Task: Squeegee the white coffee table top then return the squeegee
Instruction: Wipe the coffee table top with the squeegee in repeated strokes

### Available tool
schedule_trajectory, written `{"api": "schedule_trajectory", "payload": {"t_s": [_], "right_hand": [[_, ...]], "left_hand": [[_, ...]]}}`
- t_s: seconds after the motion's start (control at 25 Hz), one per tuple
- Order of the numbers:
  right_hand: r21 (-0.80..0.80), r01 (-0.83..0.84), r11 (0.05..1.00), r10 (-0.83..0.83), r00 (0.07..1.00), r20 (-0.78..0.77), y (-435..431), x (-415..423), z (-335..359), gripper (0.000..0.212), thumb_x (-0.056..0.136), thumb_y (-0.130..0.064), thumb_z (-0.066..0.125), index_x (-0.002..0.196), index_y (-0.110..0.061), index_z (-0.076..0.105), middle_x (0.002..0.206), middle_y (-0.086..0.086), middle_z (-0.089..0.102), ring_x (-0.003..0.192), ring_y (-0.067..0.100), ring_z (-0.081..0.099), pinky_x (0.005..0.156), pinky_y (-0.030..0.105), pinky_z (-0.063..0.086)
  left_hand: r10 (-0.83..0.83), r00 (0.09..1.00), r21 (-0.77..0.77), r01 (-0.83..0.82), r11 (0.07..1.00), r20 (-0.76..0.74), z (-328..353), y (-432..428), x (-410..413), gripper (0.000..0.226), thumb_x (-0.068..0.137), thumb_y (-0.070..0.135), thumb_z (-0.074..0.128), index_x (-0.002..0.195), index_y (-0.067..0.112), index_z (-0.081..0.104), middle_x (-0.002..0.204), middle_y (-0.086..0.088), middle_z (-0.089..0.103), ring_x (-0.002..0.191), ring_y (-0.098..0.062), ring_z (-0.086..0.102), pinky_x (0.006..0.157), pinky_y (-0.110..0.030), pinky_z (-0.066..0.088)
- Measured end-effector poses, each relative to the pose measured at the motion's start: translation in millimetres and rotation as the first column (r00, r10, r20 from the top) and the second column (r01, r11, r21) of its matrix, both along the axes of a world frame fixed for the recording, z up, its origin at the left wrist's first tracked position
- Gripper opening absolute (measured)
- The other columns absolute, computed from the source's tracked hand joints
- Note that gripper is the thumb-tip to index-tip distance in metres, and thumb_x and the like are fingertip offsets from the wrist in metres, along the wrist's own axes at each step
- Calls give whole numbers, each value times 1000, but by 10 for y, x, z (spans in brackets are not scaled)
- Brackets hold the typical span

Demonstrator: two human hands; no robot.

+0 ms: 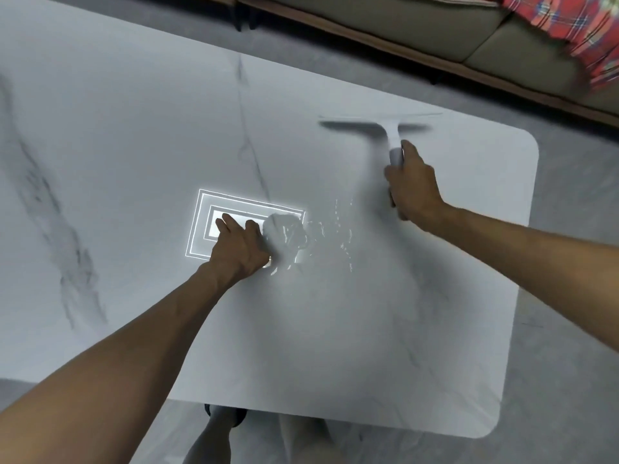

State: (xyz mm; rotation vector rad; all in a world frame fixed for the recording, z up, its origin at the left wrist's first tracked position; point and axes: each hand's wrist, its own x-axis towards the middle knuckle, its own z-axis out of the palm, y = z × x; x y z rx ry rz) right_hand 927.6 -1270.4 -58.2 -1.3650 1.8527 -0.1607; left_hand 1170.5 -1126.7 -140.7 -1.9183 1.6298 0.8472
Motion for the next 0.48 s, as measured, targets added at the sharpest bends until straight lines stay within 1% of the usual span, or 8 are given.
{"api": "schedule_trajectory", "payload": {"t_s": [0.04, 0.08, 0.16, 0.2, 0.28, 0.36, 0.4, 0.48], "right_hand": [[-15, 29, 999, -29, 999, 21, -222, 191, -48, 37, 92, -11, 35, 128, -20, 40, 89, 15, 54, 50, 25, 49, 30, 17, 31], [-18, 43, 999, -43, 999, 18, -362, 358, -130, 44, 93, -11, 33, 135, -21, 37, 92, 14, 56, 49, 23, 51, 29, 16, 31], [31, 68, 997, -69, 997, 23, -418, 576, -265, 49, 94, -12, 30, 143, -21, 32, 99, 14, 59, 50, 23, 58, 30, 19, 34], [51, 76, 996, -77, 997, 32, -351, 650, -282, 47, 95, -13, 30, 141, -21, 33, 101, 15, 59, 51, 24, 60, 30, 20, 35], [37, -51, 998, 52, 998, -29, -42, 683, -317, 48, 95, -15, 34, 143, -22, 31, 102, 18, 59, 64, 32, 65, 40, 27, 43], [-4, -297, 955, 290, 935, -205, 429, 522, -340, 52, 98, -17, 37, 149, -20, 25, 107, 24, 61, 89, 40, 63, 66, 38, 47], [-10, -359, 933, 345, 903, -254, 689, 388, -325, 54, 99, -18, 38, 151, -20, 23, 106, 24, 63, 94, 41, 61, 76, 40, 46], [21, -398, 917, 390, 886, -251, 1172, 62, -276, 56, 101, -21, 39, 153, -22, 19, 92, 20, 66, 84, 39, 62, 76, 39, 47]], "left_hand": [[38, 999, 14, -38, 999, -4, 85, 21, 38, 40, 91, 10, 48, 129, -1, 47, 136, -25, 39, 127, -49, 38, 102, -58, 39], [46, 995, -104, -55, 993, -84, 133, 77, 85, 33, 89, 10, 48, 119, -1, 52, 125, -26, 47, 113, -44, 48, 92, -53, 47], [90, 979, -193, -126, 973, -184, 186, 259, 197, 18, 78, -2, 48, 92, -3, 59, 89, -22, 57, 82, -36, 54, 68, -46, 53], [81, 982, -276, -127, 953, -173, 148, 393, 233, 18, 76, -2, 50, 91, -3, 60, 88, -21, 57, 81, -35, 54, 67, -45, 53], [183, 964, -235, -227, 945, -195, 158, 620, 245, 30, 82, 7, 56, 111, -2, 55, 115, -22, 51, 104, -36, 51, 86, -45, 49], [223, 965, -171, -245, 954, -136, 127, 790, 282, 40, 86, 13, 58, 123, -1, 49, 129, -20, 43, 118, -34, 46, 96, -44, 45], [203, 971, -184, -224, 957, -124, 85, 883, 293, 43, 89, 15, 53, 128, -1, 45, 130, -21, 43, 118, -35, 45, 96, -42, 43], [159, 984, -166, -171, 971, -79, 86, 1031, 280, 51, 93, 17, 39, 140, -3, 33, 130, -25, 43, 119, -37, 42, 95, -39, 41]]}}
